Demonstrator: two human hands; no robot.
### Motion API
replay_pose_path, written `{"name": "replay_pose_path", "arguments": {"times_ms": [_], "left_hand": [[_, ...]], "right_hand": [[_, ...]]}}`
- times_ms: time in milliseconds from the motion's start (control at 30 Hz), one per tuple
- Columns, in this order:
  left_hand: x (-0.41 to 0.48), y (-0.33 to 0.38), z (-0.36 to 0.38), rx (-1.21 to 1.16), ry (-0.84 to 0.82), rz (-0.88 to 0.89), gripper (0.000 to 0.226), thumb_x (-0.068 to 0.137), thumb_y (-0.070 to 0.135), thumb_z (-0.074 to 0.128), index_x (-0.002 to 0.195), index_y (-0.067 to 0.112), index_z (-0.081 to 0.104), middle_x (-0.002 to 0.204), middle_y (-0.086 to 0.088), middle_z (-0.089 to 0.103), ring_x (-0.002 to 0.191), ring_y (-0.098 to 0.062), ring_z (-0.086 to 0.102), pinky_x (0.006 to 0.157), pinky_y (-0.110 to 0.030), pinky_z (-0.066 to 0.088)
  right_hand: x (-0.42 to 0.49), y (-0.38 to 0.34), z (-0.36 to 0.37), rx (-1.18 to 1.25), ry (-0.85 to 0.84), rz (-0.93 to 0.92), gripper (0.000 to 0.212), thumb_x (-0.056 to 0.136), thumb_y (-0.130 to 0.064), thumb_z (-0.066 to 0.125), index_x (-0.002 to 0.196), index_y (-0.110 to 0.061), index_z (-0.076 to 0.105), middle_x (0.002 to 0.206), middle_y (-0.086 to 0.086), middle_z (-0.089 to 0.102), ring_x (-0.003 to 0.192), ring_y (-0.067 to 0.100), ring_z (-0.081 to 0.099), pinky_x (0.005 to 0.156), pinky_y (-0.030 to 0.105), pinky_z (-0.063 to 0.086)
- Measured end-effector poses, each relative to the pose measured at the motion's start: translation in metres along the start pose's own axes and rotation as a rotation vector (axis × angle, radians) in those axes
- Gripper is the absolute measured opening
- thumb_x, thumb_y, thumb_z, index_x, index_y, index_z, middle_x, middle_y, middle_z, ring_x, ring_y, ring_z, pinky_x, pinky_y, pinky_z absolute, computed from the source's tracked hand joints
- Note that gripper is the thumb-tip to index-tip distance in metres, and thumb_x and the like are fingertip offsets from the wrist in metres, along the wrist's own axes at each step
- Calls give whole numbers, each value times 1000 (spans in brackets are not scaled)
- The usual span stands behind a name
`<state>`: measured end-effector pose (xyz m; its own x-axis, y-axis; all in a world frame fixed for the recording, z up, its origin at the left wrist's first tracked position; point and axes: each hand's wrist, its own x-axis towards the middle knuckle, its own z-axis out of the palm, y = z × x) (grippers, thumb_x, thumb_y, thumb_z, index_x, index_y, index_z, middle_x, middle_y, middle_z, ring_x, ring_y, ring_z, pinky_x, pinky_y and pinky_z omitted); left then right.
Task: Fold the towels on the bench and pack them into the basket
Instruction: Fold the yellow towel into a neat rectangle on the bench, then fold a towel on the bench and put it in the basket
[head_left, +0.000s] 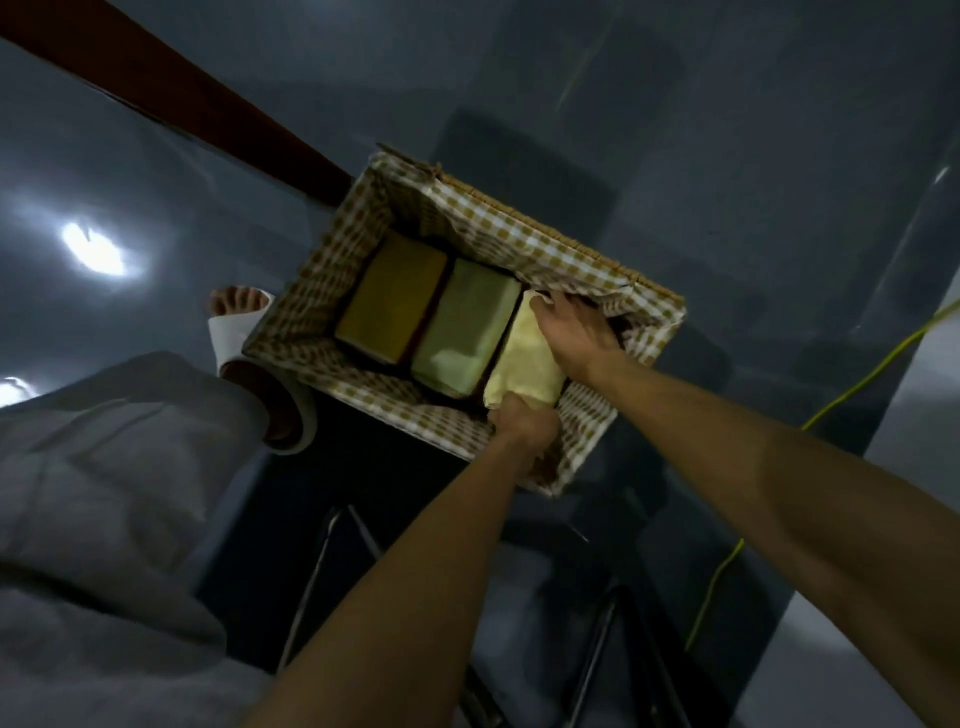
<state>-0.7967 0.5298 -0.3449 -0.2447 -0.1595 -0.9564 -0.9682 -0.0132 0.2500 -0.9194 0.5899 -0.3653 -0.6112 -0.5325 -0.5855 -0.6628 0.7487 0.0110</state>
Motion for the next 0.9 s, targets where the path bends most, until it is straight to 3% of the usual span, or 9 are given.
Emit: {"name": "replay_pose_path", "arguments": {"times_ms": [100, 167, 233, 300, 400, 533, 600, 700, 900], "left_hand": [[1, -1, 3, 99, 17, -14, 67, 95, 31, 65, 150, 12, 32, 155, -22, 27, 136, -39, 41, 110, -40, 41], [-1, -4, 6, 343, 177, 31, 68, 91, 38, 68, 146, 15, 36, 154, -21, 21, 135, -39, 36, 112, -41, 35], [-5, -6, 8, 658, 283, 207, 67, 87, 46, 67, 143, 18, 41, 154, -15, 22, 137, -37, 32, 112, -47, 31], [-2, -11, 12, 839, 196, 365, 72, 90, 47, 61, 151, 20, 33, 160, -11, 20, 143, -36, 27, 112, -51, 29], [14, -13, 7, 889, -66, 326, 83, 97, 45, 50, 164, 27, 3, 171, -9, -9, 156, -39, -2, 123, -59, 11], [26, -11, -2, 901, -202, 294, 78, 102, 47, 40, 164, 32, -7, 170, -7, -22, 156, -38, -15, 124, -62, 1], [25, -8, -7, 872, -218, 290, 77, 103, 46, 40, 164, 31, -4, 170, -7, -21, 156, -37, -14, 124, -62, 2], [19, -5, -15, 716, -176, 309, 79, 99, 38, 49, 164, 29, 7, 172, -8, -7, 158, -35, -3, 124, -60, 13], [-2, -3, -52, 544, 183, 409, 62, 95, 31, 55, 153, 17, 37, 156, -13, 37, 139, -37, 43, 111, -49, 40]], "right_hand": [[2, -3, 2, 2, -19, 29, 45, 88, 6, 55, 132, -3, 49, 144, 24, 42, 128, 42, 48, 100, 47, 43], [-2, -9, 6, -40, 31, 63, 36, 87, 3, 57, 123, -4, 59, 143, 24, 44, 132, 42, 45, 107, 49, 38], [-6, -14, 8, -101, 99, 100, 27, 87, -5, 62, 114, -8, 68, 138, 21, 51, 130, 39, 47, 109, 50, 36], [-7, -16, 11, -114, 89, 111, 24, 88, -9, 64, 112, -10, 69, 131, 18, 57, 125, 35, 52, 107, 48, 38], [2, -9, 16, 58, -65, 97, 52, 89, -2, 60, 139, -9, 48, 135, 22, 53, 123, 38, 52, 100, 45, 46], [10, 0, 22, 319, -289, 221, 89, 91, -1, 56, 161, -26, 6, 164, 19, 14, 147, 42, 24, 113, 51, 36], [12, 0, 23, 353, -315, 245, 95, 91, -2, 58, 161, -30, 1, 167, 14, 5, 151, 41, 18, 117, 51, 33], [11, 0, 22, 322, -289, 242, 94, 92, -9, 63, 161, -30, 3, 166, 15, 10, 148, 41, 24, 115, 51, 36], [-3, -1, 7, 205, -165, 148, 70, 90, -30, 71, 147, -18, 33, 148, 19, 39, 129, 40, 46, 97, 46, 47]]}}
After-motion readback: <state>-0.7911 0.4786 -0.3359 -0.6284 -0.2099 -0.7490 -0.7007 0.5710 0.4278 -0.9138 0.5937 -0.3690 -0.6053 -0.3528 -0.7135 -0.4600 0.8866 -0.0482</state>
